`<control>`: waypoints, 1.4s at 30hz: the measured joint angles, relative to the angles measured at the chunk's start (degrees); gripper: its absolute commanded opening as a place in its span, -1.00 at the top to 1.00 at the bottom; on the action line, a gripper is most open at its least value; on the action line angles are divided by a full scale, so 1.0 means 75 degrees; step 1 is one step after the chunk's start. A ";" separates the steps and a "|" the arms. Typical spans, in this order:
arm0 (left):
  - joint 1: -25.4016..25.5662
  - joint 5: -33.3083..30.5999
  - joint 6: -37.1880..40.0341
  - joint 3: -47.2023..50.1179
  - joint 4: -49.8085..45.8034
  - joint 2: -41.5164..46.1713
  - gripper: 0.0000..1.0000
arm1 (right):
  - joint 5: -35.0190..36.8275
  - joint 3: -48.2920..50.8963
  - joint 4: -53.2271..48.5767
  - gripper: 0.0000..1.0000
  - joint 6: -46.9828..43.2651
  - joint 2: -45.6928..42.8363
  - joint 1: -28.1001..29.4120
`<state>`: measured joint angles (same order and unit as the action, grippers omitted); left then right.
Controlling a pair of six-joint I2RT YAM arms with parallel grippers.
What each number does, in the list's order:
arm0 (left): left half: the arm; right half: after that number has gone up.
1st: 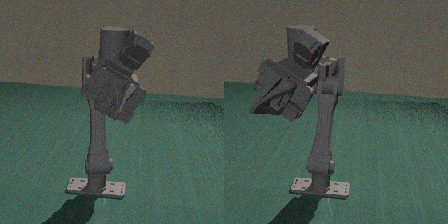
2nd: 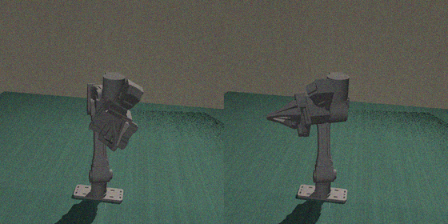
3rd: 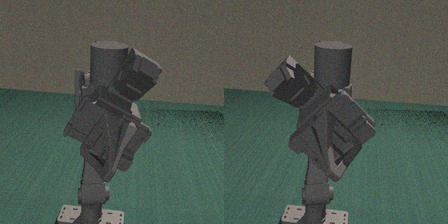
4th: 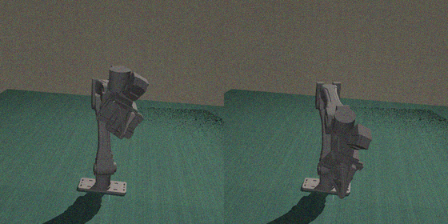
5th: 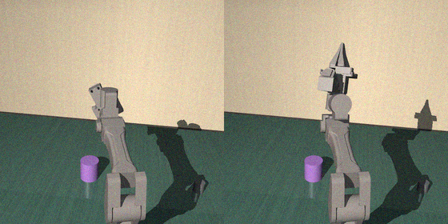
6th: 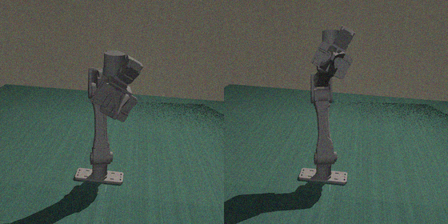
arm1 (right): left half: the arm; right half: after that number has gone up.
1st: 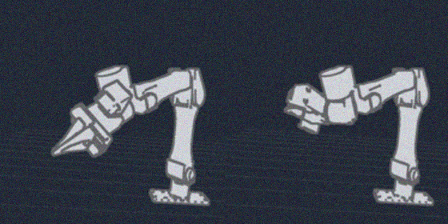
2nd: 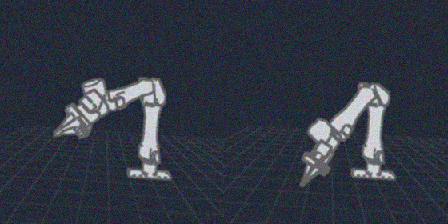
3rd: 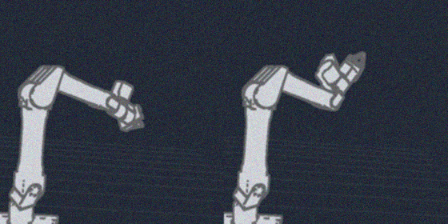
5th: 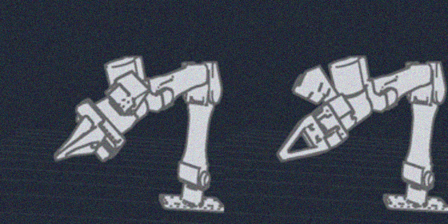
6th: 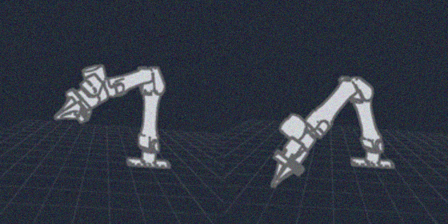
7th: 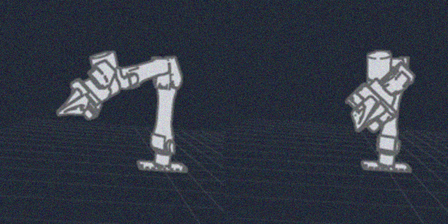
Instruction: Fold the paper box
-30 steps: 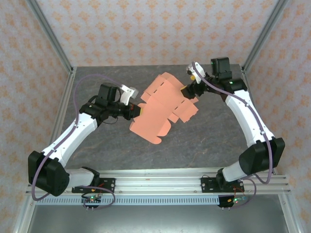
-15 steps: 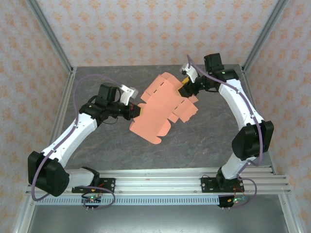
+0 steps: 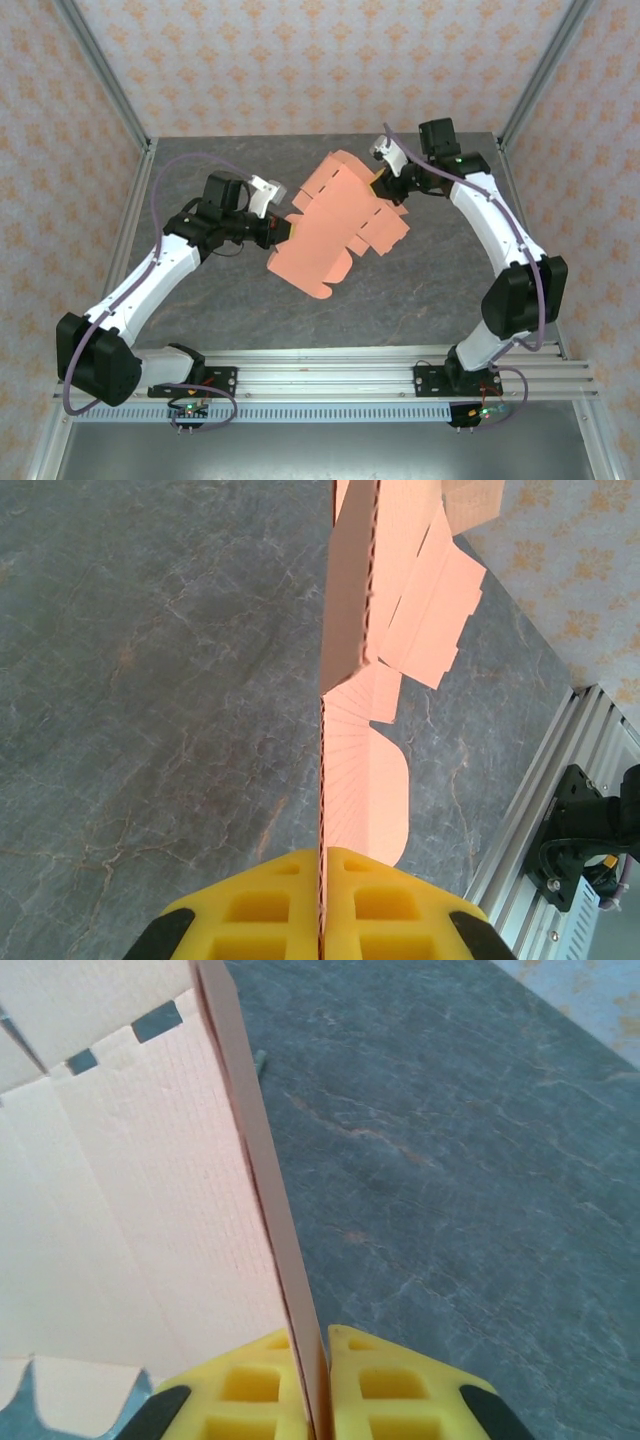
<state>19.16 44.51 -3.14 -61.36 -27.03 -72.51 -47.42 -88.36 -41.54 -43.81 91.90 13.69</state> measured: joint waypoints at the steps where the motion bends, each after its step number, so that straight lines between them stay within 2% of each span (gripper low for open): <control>1: 0.0003 0.0000 -0.0035 0.0000 0.0003 0.0000 1.00 | 0.0271 0.0198 0.0233 0.84 0.0052 -0.0160 0.0102; 6: -0.0003 -0.0009 -0.0417 0.0000 0.0096 -0.0128 1.00 | 0.2261 0.1230 0.1440 0.87 0.0309 -0.1064 0.0877; 12: -0.0003 -0.0061 -0.0976 0.0000 0.0423 -0.0539 1.00 | 0.5319 0.2229 0.2754 0.92 0.0446 -0.1571 0.2066; 15: -0.0003 -0.0087 -0.1145 0.0000 0.0583 -0.0743 1.00 | 0.6126 0.2285 0.2804 0.94 0.0565 -0.1553 0.2328; 19: -0.0003 -0.0152 -0.1241 0.0000 0.0772 -0.1090 1.00 | 0.6228 0.2142 0.2317 0.98 0.0938 -0.1466 0.2340; 24: -0.0003 -0.0221 -0.1381 0.0003 0.0953 -0.1827 0.84 | 0.5998 0.1711 0.1329 1.00 0.1568 -0.1014 0.2334; 30: -0.0003 -0.0717 -0.1580 0.0003 0.1329 -0.2856 0.35 | 0.5794 0.1498 0.0143 1.00 0.2366 -0.0289 0.2261; 32: -0.0003 -0.1134 -0.1687 0.0003 0.1355 -0.3005 0.21 | 0.5738 0.1445 -0.0122 1.00 0.2588 -0.0017 0.2212; 34: 0.0067 -0.1894 -0.1784 0.0125 0.1463 -0.2911 0.00 | 0.5700 0.1355 -0.0347 1.00 0.2801 0.0277 0.2157; 35: 0.0146 -0.2393 -0.1830 0.0242 0.1518 -0.2763 -0.05 | 0.5697 0.1288 -0.0449 1.00 0.2873 0.0399 0.2127; 38: 0.0743 -0.4036 -0.1915 0.0682 0.1542 -0.1961 -0.08 | 0.5694 0.1139 -0.0586 1.00 0.3048 0.0679 0.2031; 39: 0.0994 -0.4377 -0.1947 0.0787 0.1591 -0.1682 -0.02 | 0.5694 0.1122 -0.0603 1.00 0.3080 0.0731 0.2002; 42: 0.1466 -0.4144 -0.2366 0.1052 0.2355 -0.1309 0.25 | 0.5697 0.1072 -0.0650 1.00 0.3139 0.0860 0.1944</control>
<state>30.15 13.43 -20.88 -53.47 -9.37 -82.32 -4.69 -80.31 -46.41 -20.27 98.35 28.27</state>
